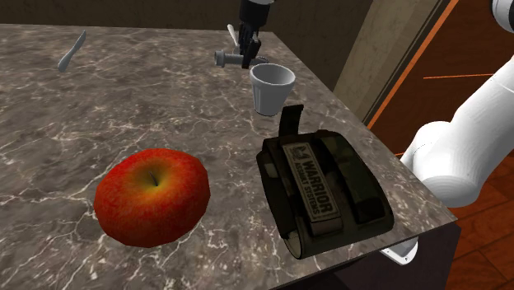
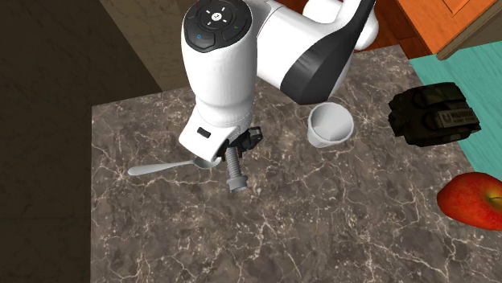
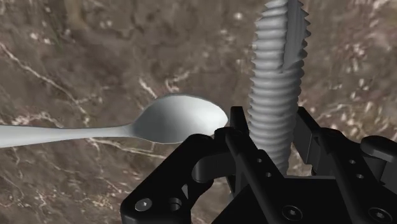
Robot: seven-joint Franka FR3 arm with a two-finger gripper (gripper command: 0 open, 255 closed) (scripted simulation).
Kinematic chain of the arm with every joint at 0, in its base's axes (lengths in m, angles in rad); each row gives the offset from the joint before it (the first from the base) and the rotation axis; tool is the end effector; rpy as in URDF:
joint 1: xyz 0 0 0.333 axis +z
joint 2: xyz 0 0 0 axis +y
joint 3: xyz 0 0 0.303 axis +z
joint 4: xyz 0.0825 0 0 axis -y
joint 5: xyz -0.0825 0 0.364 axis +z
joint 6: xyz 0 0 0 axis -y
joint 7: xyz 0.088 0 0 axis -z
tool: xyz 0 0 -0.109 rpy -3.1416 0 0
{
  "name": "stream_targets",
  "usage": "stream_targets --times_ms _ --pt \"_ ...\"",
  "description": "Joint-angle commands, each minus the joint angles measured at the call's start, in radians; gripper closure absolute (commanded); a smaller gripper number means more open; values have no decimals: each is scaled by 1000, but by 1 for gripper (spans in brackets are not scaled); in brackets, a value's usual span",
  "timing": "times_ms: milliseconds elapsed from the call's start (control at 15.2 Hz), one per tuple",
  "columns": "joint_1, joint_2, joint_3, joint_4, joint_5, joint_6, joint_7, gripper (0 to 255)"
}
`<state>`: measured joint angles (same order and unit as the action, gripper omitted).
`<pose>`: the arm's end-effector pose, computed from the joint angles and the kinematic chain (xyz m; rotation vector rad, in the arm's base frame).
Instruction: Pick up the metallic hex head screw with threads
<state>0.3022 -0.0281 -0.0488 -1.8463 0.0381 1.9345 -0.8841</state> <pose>0.5291 0.1395 0.5310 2.6516 1.6735 0.1918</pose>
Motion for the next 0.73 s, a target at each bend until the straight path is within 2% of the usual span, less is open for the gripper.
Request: stream_targets --times_ms 0,132,660 --pt "0 0 0 0 0 0 0 255" --pt "0 2 0 0 0 1 -1 255" --pt "-1 4 -1 110 -1 -107 3 255"
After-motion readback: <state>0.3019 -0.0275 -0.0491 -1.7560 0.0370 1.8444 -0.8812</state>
